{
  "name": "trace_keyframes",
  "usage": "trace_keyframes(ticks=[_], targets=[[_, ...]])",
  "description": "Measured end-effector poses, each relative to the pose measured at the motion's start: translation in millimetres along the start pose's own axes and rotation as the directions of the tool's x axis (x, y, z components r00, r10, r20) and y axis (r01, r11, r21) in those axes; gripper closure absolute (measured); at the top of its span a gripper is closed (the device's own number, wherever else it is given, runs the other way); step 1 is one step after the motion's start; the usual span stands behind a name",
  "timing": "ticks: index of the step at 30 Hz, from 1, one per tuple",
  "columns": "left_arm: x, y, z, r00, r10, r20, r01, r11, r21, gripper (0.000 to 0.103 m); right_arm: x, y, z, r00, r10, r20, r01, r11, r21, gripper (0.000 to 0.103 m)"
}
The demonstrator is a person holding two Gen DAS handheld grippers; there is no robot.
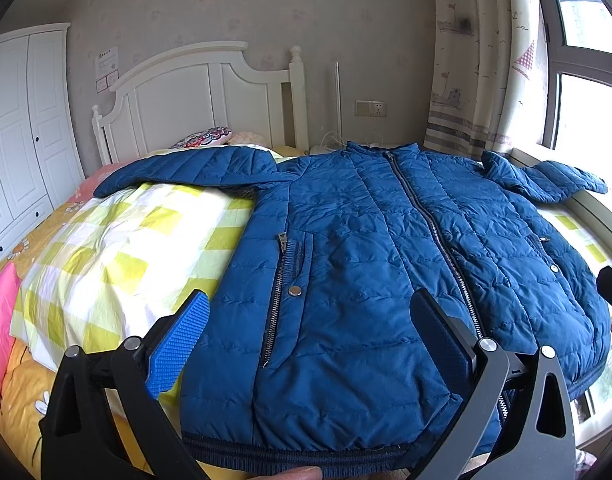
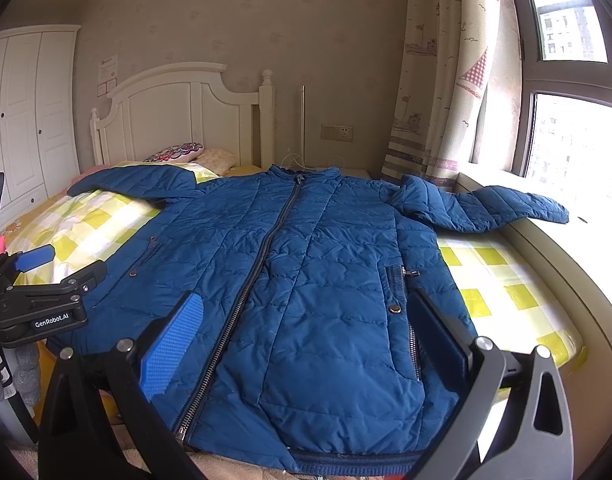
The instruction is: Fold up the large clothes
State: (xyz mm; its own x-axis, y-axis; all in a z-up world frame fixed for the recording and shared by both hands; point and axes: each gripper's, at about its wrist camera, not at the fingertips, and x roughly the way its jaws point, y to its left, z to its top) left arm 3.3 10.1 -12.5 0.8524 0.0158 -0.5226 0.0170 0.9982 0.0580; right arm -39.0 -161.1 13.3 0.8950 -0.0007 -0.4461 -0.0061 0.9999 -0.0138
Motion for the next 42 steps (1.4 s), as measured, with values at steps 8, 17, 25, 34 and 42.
trace_keyframes(ticks=[8,17,25,34,42], targets=[[1,0,-1,1.000,0.000,-0.009,0.000,1.000,0.002,0.004,0,0,0,1.000,0.001,-0.001,-0.001,1.000,0.001,0.002],[4,0,-1,1.000,0.000,-0.023,0.000,1.000,0.004,0.004,0,-1,-1,1.000,0.001,-0.009,-0.001,1.000,0.009,0.002],[13,1,-3,0.998,-0.007,-0.066,0.007,1.000,-0.003,0.004,6,-5,-3,1.000,0.006,-0.029,-0.005,1.000,0.026,0.002],[61,-33,38,0.991,-0.039,-0.128,0.062,0.982,0.177,0.004,47,-44,26,0.997,0.007,-0.075,0.000,0.995,0.097,0.002],[185,-59,111,0.965,-0.072,-0.250,0.109,0.984,0.138,0.004,139,-145,59,0.983,-0.057,-0.174,0.110,0.944,0.310,0.002]])
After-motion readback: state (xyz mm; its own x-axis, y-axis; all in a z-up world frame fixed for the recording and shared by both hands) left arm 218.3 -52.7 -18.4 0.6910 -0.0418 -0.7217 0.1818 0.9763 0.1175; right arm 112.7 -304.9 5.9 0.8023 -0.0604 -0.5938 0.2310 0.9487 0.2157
